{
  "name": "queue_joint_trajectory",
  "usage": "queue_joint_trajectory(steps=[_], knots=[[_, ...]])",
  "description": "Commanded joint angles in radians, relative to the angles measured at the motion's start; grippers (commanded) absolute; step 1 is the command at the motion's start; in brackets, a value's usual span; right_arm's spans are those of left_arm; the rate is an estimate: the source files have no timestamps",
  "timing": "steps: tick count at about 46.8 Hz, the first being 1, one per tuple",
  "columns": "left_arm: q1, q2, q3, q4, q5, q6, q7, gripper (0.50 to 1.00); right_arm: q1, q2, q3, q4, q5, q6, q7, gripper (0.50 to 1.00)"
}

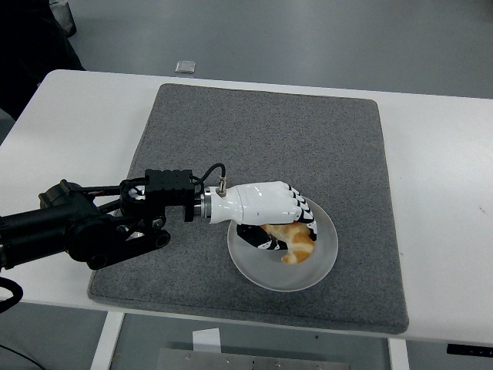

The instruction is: Place the bread on the plate

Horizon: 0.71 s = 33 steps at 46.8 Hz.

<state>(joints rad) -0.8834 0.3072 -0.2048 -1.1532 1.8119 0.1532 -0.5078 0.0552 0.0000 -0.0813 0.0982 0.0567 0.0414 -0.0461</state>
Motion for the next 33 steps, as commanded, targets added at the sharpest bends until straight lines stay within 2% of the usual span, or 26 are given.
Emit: queue_joint_trajectory(steps=[1, 22, 33], knots=[[-0.002, 0.003, -0.001, -0.002, 0.0, 0.0, 0.0, 0.996, 0.0, 0.0, 0.0, 0.0, 0.0, 0.0, 0.0, 0.954], [-0.019, 0.027, -0.015, -0.026, -0.02, -0.011, -0.002, 1.0, 0.0, 0.0, 0.0, 0.0, 0.0, 0.0, 0.0, 0.952], [-0.078, 0.05, -0.016, -0.037, -0.18, -0.03, -0.003, 1.0, 0.0, 0.0, 0.0, 0.0, 0.0, 0.0, 0.0, 0.952]])
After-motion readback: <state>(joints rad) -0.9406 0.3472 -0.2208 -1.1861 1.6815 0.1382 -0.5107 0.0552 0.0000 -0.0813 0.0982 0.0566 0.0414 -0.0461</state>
